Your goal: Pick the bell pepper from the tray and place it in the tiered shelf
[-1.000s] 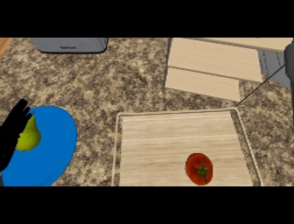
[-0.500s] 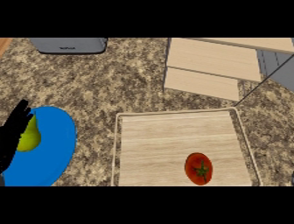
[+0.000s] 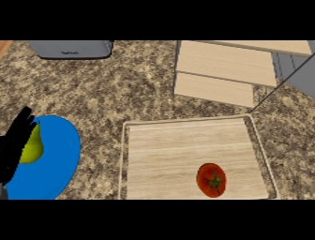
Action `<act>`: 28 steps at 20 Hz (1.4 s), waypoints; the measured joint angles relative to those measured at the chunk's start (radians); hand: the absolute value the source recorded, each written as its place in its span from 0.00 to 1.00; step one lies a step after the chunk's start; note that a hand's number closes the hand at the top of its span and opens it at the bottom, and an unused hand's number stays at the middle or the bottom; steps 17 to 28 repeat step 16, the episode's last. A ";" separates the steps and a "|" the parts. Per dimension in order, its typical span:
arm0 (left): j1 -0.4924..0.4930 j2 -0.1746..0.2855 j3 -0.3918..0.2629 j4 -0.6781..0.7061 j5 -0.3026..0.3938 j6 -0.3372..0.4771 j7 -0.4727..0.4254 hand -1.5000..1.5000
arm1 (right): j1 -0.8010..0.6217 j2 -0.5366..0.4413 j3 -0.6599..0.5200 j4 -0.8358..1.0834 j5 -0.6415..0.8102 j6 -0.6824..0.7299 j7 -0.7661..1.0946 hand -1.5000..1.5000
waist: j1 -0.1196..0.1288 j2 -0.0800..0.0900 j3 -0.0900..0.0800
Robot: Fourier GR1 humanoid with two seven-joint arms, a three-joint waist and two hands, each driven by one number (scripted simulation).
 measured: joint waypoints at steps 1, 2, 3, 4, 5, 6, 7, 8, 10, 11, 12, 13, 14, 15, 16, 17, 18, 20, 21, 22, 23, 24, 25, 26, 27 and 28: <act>0.000 0.002 0.005 0.007 0.001 -0.002 -0.006 0.50 | 0.006 -0.017 -0.024 -0.025 -0.028 0.013 0.011 0.00 | -0.002 0.000 0.000; 0.010 0.001 0.004 -0.005 -0.001 -0.002 -0.001 0.50 | 0.016 -0.039 -0.051 -0.054 -0.059 0.035 0.025 0.00 | -0.003 -0.001 0.000; 0.015 -0.002 0.002 -0.012 -0.001 0.000 0.004 0.50 | 0.023 -0.061 -0.074 -0.081 -0.085 0.052 0.043 0.00 | -0.004 -0.002 0.000; 0.009 -0.003 0.003 -0.005 -0.003 0.001 0.002 0.50 | 0.025 -0.091 -0.095 -0.100 -0.111 0.079 0.065 0.00 | -0.006 -0.002 0.000; 0.014 -0.006 0.002 -0.004 -0.006 0.001 -0.007 0.50 | 0.031 -0.116 -0.122 -0.128 -0.137 0.101 0.096 0.00 | -0.010 -0.003 0.000; 0.013 -0.001 0.009 0.005 -0.005 -0.002 -0.015 0.50 | 0.037 -0.148 -0.151 -0.145 -0.163 0.126 0.119 0.00 | -0.012 -0.004 0.000; 0.012 0.001 0.013 0.006 -0.003 -0.003 -0.011 0.50 | 0.053 -0.181 -0.185 -0.166 -0.192 0.154 0.136 0.00 | -0.017 -0.005 0.000; 0.010 0.004 0.020 0.016 0.000 -0.005 -0.014 0.50 | 0.062 -0.213 -0.216 -0.184 -0.220 0.180 0.160 0.00 | -0.020 -0.005 0.001; 0.014 0.001 0.021 0.009 0.001 -0.005 -0.012 0.50 | 0.092 -0.289 -0.289 -0.186 -0.286 0.237 0.171 0.00 | -0.024 -0.006 0.001; 0.022 -0.002 0.021 0.006 0.000 -0.005 -0.019 0.50 | 0.112 -0.325 -0.328 -0.182 -0.322 0.267 0.169 0.00 | -0.026 -0.007 0.001; 0.031 0.001 0.023 -0.001 0.003 -0.010 -0.019 0.50 | 0.135 -0.359 -0.365 -0.178 -0.359 0.300 0.167 0.00 | -0.029 -0.008 0.001; 0.028 0.005 0.029 0.004 0.006 -0.012 -0.014 0.50 | 0.150 -0.395 -0.401 -0.168 -0.399 0.332 0.168 0.00 | -0.035 -0.009 0.001; 0.032 0.004 0.028 0.005 0.001 -0.010 -0.020 0.50 | 0.168 -0.431 -0.438 -0.156 -0.437 0.360 0.165 0.00 | -0.035 -0.009 0.001; 0.036 0.005 0.029 -0.005 0.003 -0.009 -0.007 0.50 | 0.180 -0.469 -0.471 -0.139 -0.474 0.387 0.167 0.00 | -0.036 -0.009 0.001; 0.033 0.005 0.029 -0.004 0.001 -0.007 -0.006 0.50 | 0.201 -0.502 -0.509 -0.124 -0.509 0.411 0.162 0.00 | -0.036 -0.009 0.000; 0.033 0.005 0.029 -0.004 0.001 -0.007 -0.006 0.50 | 0.201 -0.502 -0.509 -0.124 -0.509 0.411 0.162 0.00 | -0.036 -0.009 0.000; 0.033 0.005 0.029 -0.004 0.001 -0.007 -0.006 0.50 | 0.201 -0.502 -0.509 -0.124 -0.509 0.411 0.162 0.00 | -0.036 -0.009 0.000; 0.033 0.005 0.029 -0.004 0.001 -0.007 -0.006 0.50 | 0.201 -0.502 -0.509 -0.124 -0.509 0.411 0.162 0.00 | -0.036 -0.009 0.000; 0.033 0.005 0.029 -0.004 0.001 -0.007 -0.006 0.50 | 0.201 -0.502 -0.509 -0.124 -0.509 0.411 0.162 0.00 | -0.036 -0.009 0.000; 0.033 0.005 0.029 -0.004 0.001 -0.007 -0.006 0.50 | 0.201 -0.502 -0.509 -0.124 -0.509 0.411 0.162 0.00 | -0.036 -0.009 0.000; 0.033 0.005 0.029 -0.004 0.001 -0.007 -0.006 0.50 | 0.201 -0.502 -0.509 -0.124 -0.509 0.411 0.162 0.00 | -0.036 -0.009 0.000; 0.033 0.005 0.029 -0.004 0.001 -0.007 -0.006 0.50 | 0.201 -0.502 -0.509 -0.124 -0.509 0.411 0.162 0.00 | -0.036 -0.009 0.000; 0.033 0.005 0.029 -0.004 0.001 -0.007 -0.006 0.50 | 0.201 -0.502 -0.509 -0.124 -0.509 0.411 0.162 0.00 | -0.036 -0.009 0.000; 0.033 0.005 0.029 -0.004 0.001 -0.007 -0.006 0.50 | 0.201 -0.502 -0.509 -0.124 -0.509 0.411 0.162 0.00 | -0.036 -0.009 0.000; 0.033 0.005 0.029 -0.004 0.001 -0.007 -0.006 0.50 | 0.201 -0.502 -0.509 -0.124 -0.509 0.411 0.162 0.00 | -0.036 -0.009 0.000; 0.033 0.005 0.029 -0.004 0.001 -0.007 -0.006 0.50 | 0.201 -0.502 -0.509 -0.124 -0.509 0.411 0.162 0.00 | -0.036 -0.009 0.000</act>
